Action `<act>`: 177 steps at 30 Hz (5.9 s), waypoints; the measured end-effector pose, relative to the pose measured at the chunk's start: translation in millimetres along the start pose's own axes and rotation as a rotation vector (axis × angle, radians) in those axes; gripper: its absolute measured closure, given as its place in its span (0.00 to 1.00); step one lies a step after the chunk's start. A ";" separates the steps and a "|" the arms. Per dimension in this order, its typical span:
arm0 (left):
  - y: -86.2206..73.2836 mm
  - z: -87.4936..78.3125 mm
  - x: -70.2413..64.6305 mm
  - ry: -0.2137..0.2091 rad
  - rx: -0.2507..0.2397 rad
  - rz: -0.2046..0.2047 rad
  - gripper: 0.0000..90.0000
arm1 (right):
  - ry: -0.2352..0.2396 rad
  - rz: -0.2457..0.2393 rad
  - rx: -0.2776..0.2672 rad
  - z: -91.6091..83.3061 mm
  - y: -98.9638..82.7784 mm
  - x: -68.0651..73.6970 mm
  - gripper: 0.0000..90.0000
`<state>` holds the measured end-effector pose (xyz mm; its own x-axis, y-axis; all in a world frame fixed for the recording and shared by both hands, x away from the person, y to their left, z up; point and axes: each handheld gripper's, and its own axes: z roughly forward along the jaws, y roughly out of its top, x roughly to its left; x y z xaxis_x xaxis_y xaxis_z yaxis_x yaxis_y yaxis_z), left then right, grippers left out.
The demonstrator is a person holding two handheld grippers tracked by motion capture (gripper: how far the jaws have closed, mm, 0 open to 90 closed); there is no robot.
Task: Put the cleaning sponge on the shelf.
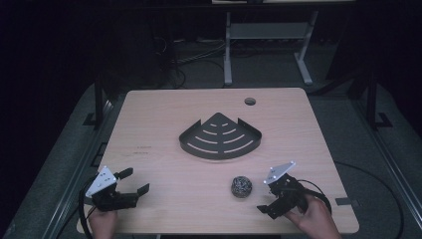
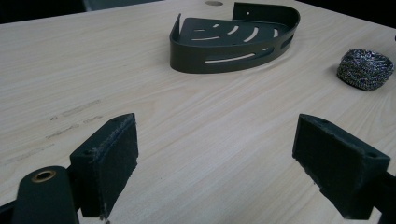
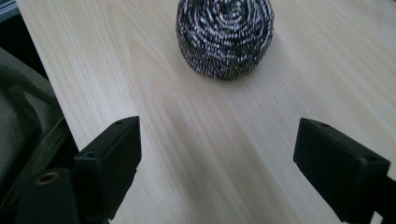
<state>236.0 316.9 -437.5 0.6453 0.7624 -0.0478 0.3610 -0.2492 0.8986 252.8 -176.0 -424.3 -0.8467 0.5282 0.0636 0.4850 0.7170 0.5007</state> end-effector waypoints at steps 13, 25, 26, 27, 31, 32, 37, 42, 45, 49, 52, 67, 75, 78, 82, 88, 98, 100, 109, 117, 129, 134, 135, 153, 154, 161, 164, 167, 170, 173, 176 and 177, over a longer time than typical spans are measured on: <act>0.2 -0.9 -0.2 0.003 -0.006 0.000 0.15 | 0.011 -0.057 0.022 1.5 23.0 -0.1 0.16; 0.4 -1.5 0.0 0.002 -0.010 0.003 0.15 | 0.025 -0.070 0.043 6.8 35.5 -3.8 0.16; 0.3 -1.5 0.0 0.002 -0.010 0.002 0.15 | 0.025 -0.070 0.043 6.8 35.5 -3.8 0.16; 0.4 -1.5 0.1 0.002 -0.010 0.002 0.15 | 0.025 -0.069 0.049 8.0 37.6 -4.1 0.16; 0.4 -1.7 -0.1 0.002 -0.009 0.000 0.15 | 0.039 -0.063 0.046 9.8 40.1 -5.1 0.16; 0.4 -1.8 -0.1 0.002 -0.009 0.000 0.15 | 0.040 -0.064 0.048 10.8 40.7 -5.7 0.16; 0.5 -2.0 -0.3 0.003 -0.010 -0.001 0.15 | 0.049 -0.064 0.055 15.2 43.7 -7.3 0.16; 0.6 -2.0 -0.4 0.001 -0.010 0.001 0.15 | 0.058 -0.065 0.058 19.6 47.7 -8.5 0.16; 0.5 -2.1 -0.4 0.002 -0.010 0.000 0.15 | 0.064 -0.062 0.060 21.9 50.3 -9.7 0.16; 0.5 -2.3 -0.6 0.003 -0.011 0.000 0.15 | 0.063 -0.074 0.069 23.6 56.1 -10.1 0.16; 0.4 -2.3 -0.4 0.002 -0.011 -0.001 0.15 | 0.059 -0.079 0.080 24.9 60.6 -10.8 0.16; 0.4 -2.6 -0.8 0.002 -0.014 -0.004 0.15 | 0.066 -0.102 0.104 34.8 75.4 -11.6 0.16; 0.4 -2.9 -0.6 0.003 -0.016 -0.004 0.15 | 0.066 -0.100 0.127 44.4 75.7 -13.7 0.16; 0.4 -2.9 -0.5 0.002 -0.016 -0.004 0.15 | 0.064 -0.099 0.132 46.0 75.6 -14.2 0.16; 0.4 -3.1 -0.6 0.003 -0.017 -0.004 0.15 | 0.068 -0.099 0.139 50.0 75.4 -14.6 0.16; 0.5 -3.1 -0.8 0.002 -0.018 -0.004 0.15 | 0.065 -0.101 0.152 53.6 75.9 -15.0 0.17; 0.2 -3.3 -0.5 0.002 -0.016 -0.007 0.15 | 0.048 -0.113 0.185 60.7 77.2 -13.3 0.20; 0.2 -3.5 -0.3 0.003 -0.018 -0.008 0.15 | 0.049 -0.120 0.188 62.3 77.3 -12.6 0.22; 0.0 -4.1 0.3 0.005 -0.019 -0.007 0.15 | 0.041 -0.129 0.199 65.4 78.2 -10.7 0.26; 0.1 -4.4 0.5 0.005 -0.020 -0.004 0.15 | 0.039 -0.134 0.199 65.1 78.1 -10.0 0.32; 0.2 -4.6 0.7 0.005 -0.020 -0.005 0.15 | 0.047 -0.138 0.194 62.1 77.4 -9.3 0.34; 0.3 -4.2 0.5 0.003 -0.020 -0.003 0.15 | 0.052 -0.130 0.177 57.5 76.6 -10.8 0.34; 0.3 -4.1 0.4 0.004 -0.020 -0.003 0.15 | 0.054 -0.132 0.174 56.5 76.4 -11.5 0.34; 0.5 -3.9 0.1 0.002 -0.023 -0.004 0.15 | 0.034 -0.130 0.153 33.3 88.8 -20.3 0.34; 0.6 -3.9 0.1 0.002 -0.022 -0.003 0.15 | 0.040 -0.128 0.152 32.5 89.8 -21.6 0.34; 0.6 -4.3 0.2 0.002 -0.021 -0.006 0.15 | 0.034 -0.127 0.159 29.8 95.7 -25.0 0.34; 0.6 -4.4 0.0 0.003 -0.020 -0.006 0.15 | 0.041 -0.125 0.155 28.2 98.4 -26.7 0.34; 0.7 -4.1 0.0 0.001 -0.020 -0.005 0.15 | 0.043 -0.127 0.157 26.5 101.4 -28.1 0.34; 0.7 -3.9 0.0 0.001 -0.023 -0.007 0.15 | 0.043 -0.125 0.156 24.6 104.1 -30.1 0.34; 0.6 -3.8 0.0 0.002 -0.023 -0.006 0.15 | 0.048 -0.121 0.154 22.5 107.2 -32.2 0.34; 0.4 -3.6 0.7 0.001 -0.021 -0.008 0.15 | 0.044 -0.123 0.158 21.4 110.6 -34.0 0.34; 0.5 -3.7 0.7 0.001 -0.021 -0.007 0.15 | 0.050 -0.125 0.159 21.6 111.6 -34.7 0.34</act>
<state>234.1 319.5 -435.5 0.6420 0.7648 -0.0541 0.3517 -0.2310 0.9072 341.1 -104.5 -389.2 -0.9101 0.4107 0.0541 0.4009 0.8403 0.3650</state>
